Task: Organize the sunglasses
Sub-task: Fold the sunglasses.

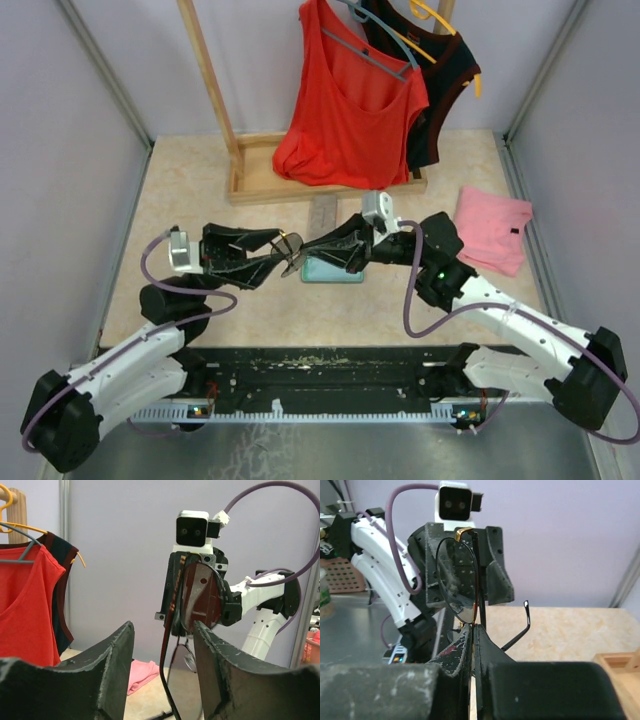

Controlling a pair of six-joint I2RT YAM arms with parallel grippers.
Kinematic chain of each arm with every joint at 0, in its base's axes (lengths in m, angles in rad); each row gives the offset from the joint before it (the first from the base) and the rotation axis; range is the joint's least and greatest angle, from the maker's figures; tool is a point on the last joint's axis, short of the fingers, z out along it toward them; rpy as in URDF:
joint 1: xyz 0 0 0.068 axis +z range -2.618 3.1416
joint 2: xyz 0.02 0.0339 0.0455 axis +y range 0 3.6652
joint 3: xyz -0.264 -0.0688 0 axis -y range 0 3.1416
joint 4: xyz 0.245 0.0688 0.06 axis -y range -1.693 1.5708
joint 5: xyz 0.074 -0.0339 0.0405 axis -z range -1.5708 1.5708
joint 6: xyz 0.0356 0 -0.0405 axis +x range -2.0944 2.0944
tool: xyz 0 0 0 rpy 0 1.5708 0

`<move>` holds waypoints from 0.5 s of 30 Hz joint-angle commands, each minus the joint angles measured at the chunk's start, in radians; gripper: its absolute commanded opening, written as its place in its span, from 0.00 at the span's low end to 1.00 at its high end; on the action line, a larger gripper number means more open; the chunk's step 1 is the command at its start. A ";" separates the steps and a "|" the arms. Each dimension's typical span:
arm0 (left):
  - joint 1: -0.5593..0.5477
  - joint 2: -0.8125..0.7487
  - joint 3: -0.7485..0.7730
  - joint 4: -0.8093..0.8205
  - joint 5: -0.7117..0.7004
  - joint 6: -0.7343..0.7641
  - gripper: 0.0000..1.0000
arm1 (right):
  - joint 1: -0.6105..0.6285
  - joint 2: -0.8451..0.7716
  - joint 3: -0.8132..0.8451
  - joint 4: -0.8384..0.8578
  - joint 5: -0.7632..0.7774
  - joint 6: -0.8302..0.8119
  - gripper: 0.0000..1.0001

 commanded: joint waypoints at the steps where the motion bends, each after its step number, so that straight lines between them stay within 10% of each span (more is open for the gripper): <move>1: 0.000 -0.080 -0.009 -0.151 -0.039 0.008 0.58 | 0.008 -0.060 -0.005 0.031 0.085 -0.100 0.00; 15: 0.000 -0.309 0.289 -1.212 -0.502 0.031 0.68 | 0.009 -0.205 -0.031 -0.343 0.319 -0.650 0.00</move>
